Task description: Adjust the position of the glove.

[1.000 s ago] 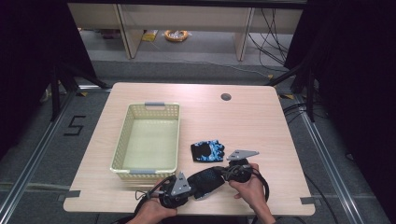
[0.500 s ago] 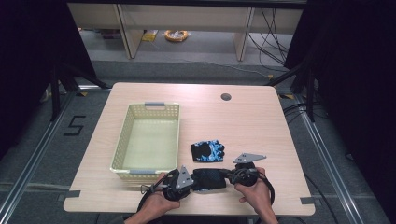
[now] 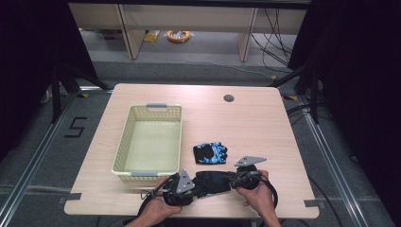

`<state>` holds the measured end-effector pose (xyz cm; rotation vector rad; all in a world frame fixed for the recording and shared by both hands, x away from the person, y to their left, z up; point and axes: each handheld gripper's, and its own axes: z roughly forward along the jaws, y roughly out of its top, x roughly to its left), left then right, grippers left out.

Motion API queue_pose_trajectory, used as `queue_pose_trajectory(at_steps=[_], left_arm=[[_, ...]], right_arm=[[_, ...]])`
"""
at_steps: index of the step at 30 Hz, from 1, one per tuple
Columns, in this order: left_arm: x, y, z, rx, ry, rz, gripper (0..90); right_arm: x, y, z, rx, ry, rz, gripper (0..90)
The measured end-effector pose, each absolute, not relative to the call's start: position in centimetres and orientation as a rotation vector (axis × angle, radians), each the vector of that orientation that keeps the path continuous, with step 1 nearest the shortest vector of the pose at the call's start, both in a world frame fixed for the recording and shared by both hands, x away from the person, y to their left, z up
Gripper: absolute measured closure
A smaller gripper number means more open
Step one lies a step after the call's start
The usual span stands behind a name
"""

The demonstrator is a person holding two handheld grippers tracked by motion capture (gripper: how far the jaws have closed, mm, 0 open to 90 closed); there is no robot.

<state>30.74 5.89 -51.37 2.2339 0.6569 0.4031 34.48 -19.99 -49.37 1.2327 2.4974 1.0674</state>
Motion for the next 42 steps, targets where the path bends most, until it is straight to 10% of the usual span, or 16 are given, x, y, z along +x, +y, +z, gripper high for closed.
queue_pose_trajectory(at_steps=[14,42], left_arm=[[28.2,8.2,-49.4,2.144,0.713,0.291,41.9],[26.7,14.5,-50.0,2.107,0.881,0.212,32.6]], right_arm=[[34.8,-20.0,-47.7,1.237,2.359,1.105,47.3],[42.7,-10.6,-48.4,1.304,2.436,0.999,39.7]])
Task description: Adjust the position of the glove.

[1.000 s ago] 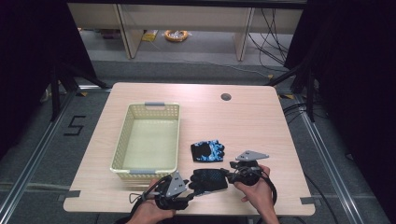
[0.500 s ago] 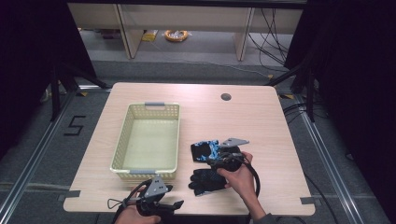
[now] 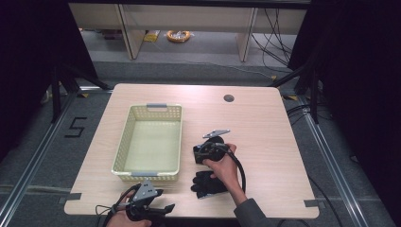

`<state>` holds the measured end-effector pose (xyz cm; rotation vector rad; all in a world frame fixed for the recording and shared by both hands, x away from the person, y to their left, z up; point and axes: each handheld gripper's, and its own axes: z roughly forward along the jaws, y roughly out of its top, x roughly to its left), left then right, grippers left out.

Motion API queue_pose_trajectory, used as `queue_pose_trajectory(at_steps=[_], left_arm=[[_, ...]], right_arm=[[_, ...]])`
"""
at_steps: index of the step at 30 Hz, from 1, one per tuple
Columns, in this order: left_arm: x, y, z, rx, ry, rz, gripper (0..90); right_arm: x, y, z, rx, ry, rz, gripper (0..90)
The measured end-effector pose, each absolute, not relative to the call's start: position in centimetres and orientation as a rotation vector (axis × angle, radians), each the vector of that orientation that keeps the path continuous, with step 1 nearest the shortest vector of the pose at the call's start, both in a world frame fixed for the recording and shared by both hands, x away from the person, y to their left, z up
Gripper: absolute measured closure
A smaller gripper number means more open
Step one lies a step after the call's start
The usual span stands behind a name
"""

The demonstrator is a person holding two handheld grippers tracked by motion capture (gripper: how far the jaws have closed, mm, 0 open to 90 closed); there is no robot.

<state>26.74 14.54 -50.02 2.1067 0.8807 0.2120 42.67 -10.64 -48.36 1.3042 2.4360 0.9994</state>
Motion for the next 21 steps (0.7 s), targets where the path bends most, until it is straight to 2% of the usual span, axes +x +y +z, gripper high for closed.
queue_pose_trajectory(at_steps=[7,14,18,21], left_arm=[[26.6,14.3,-50.2,2.11,0.877,0.202,32.6],[26.7,14.4,-50.2,2.114,0.875,0.214,32.6],[26.7,14.2,-50.4,2.123,0.868,0.216,32.8],[26.6,14.2,-50.3,2.118,0.868,0.209,32.8]], right_arm=[[43.4,-9.8,-49.3,1.318,2.447,0.959,42.7],[43.6,-9.5,-49.7,1.263,2.447,0.894,50.7],[43.5,-9.6,-49.9,1.156,2.454,0.836,61.8],[43.5,-9.8,-49.8,1.13,2.468,0.835,66.0]])
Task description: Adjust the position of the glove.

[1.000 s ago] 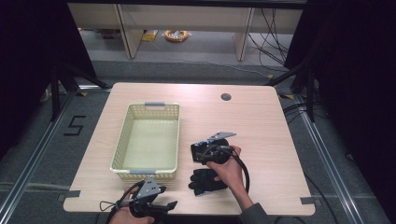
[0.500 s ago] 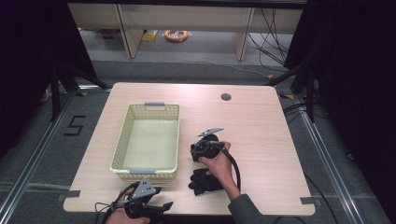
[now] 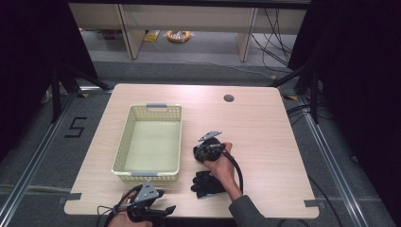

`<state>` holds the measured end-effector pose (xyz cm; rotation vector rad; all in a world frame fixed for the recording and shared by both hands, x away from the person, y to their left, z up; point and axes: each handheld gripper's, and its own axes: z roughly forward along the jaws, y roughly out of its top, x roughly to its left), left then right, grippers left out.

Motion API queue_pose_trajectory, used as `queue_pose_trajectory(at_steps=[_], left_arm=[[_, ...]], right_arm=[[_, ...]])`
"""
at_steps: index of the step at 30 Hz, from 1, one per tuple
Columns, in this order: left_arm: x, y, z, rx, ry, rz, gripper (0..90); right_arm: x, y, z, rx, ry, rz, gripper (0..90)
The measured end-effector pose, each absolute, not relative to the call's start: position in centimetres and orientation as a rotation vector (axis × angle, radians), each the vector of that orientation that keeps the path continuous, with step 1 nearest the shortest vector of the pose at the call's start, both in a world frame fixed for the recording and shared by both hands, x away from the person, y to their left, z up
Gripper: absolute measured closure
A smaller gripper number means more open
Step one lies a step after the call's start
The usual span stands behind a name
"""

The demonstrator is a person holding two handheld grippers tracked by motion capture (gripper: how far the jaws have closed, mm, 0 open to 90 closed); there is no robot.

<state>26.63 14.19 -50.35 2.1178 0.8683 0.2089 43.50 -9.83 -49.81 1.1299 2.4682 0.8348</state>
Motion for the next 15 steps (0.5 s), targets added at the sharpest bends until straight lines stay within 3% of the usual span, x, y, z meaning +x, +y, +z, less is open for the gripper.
queue_pose_trajectory(at_steps=[8,15], left_arm=[[26.7,14.4,-50.2,2.116,0.873,0.216,33.1],[26.8,14.3,-50.2,2.099,0.876,0.208,33.2]], right_arm=[[43.6,-10.9,-49.5,1.039,2.5,0.891,72.4],[41.9,-13.0,-45.7,0.932,2.48,0.979,72.7]])
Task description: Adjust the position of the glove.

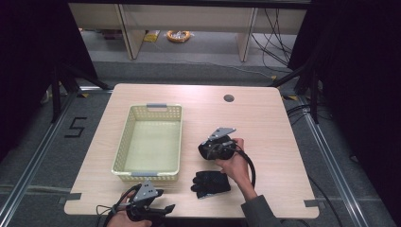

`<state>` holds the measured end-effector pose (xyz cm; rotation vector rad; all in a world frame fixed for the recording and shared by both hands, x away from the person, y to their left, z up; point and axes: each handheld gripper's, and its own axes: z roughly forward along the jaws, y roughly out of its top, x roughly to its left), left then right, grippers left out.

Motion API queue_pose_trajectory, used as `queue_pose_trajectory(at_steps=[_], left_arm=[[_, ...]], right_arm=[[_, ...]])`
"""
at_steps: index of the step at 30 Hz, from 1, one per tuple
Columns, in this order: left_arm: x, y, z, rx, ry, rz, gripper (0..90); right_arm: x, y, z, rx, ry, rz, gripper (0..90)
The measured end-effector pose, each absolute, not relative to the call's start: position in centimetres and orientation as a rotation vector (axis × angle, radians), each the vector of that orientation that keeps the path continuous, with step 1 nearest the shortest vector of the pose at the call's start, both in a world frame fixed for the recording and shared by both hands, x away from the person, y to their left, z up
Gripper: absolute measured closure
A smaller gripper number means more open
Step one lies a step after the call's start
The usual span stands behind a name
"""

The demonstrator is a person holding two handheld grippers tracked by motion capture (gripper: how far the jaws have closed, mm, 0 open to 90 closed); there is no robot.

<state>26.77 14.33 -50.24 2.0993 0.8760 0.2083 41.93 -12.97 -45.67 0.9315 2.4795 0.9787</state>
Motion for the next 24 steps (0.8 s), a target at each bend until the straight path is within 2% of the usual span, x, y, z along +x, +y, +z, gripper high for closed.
queue_pose_trajectory(at_steps=[8,9,18,24], left_arm=[[26.8,14.4,-50.3,2.101,0.897,0.207,33.2],[26.8,14.3,-50.3,2.1,0.892,0.199,33.2],[27.0,14.3,-50.3,2.111,0.896,0.214,33.2],[27.0,14.2,-50.3,2.094,0.891,0.212,33.3]], right_arm=[[38.2,-14.5,-42.6,0.758,2.501,1.111,72.7],[36.7,-14.8,-42.3,0.713,2.518,1.125,72.7],[33.4,-15.7,-42.7,0.563,2.581,1.166,72.6],[32.6,-15.4,-43.9,0.481,2.638,1.141,72.1]])
